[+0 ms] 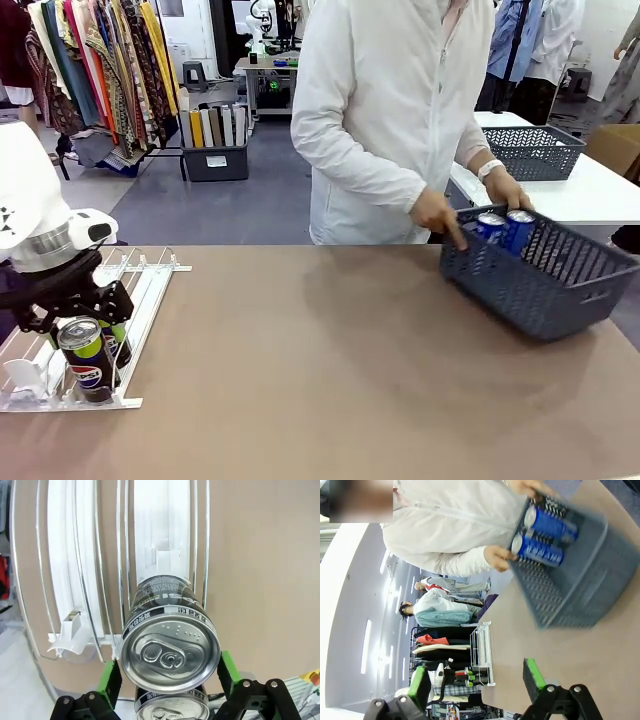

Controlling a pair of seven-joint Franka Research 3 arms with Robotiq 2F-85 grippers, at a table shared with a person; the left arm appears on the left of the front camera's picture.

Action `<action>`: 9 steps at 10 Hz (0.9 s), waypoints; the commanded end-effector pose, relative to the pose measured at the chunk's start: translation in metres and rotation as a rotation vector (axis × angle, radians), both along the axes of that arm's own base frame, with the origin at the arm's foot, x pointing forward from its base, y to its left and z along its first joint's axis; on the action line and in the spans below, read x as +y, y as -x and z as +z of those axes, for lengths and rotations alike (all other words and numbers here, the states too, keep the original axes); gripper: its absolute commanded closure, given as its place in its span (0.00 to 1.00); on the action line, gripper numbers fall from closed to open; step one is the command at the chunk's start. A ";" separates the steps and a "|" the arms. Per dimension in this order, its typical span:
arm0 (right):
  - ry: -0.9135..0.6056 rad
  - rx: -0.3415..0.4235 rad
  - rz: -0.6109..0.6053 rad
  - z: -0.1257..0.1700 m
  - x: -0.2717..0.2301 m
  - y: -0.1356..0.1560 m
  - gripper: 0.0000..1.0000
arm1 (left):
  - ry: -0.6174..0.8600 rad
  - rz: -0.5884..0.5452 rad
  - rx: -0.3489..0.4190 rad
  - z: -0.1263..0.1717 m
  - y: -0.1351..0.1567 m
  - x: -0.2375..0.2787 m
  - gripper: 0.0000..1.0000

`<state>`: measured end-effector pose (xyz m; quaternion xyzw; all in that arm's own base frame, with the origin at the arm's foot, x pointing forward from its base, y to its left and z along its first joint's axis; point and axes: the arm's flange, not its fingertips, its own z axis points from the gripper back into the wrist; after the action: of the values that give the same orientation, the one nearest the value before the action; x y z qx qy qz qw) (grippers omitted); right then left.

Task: Retrieve and store the cans from the dispenser.
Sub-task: Pick up one can from the Automatic Can Dispenser and place it in the middle of the table.

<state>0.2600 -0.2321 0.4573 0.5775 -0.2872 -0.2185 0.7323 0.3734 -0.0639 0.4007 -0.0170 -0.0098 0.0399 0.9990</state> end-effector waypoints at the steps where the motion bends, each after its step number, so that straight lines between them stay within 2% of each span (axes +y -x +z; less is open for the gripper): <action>1: -0.017 -0.026 -0.007 0.003 0.001 -0.002 0.00 | -0.017 -0.013 -0.008 -0.018 0.042 0.010 0.00; 3: -0.017 -0.026 -0.007 0.003 0.001 -0.002 0.00 | -0.030 -0.044 0.028 -0.015 0.050 0.007 0.00; 7: -0.017 -0.026 -0.007 0.003 0.001 -0.002 0.00 | -0.021 -0.057 0.053 -0.020 0.046 0.003 0.00; 8: -0.017 -0.026 -0.007 0.003 0.001 -0.002 0.00 | -0.023 -0.047 0.024 -0.020 0.046 0.003 0.42; 9: -0.017 -0.026 -0.007 0.003 0.001 -0.002 0.00 | -0.018 -0.045 0.019 -0.019 0.046 0.004 1.00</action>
<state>0.2600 -0.2321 0.4573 0.5775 -0.2872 -0.2185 0.7323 0.3618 -0.0717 0.4043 -0.0045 0.0132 0.0191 0.9997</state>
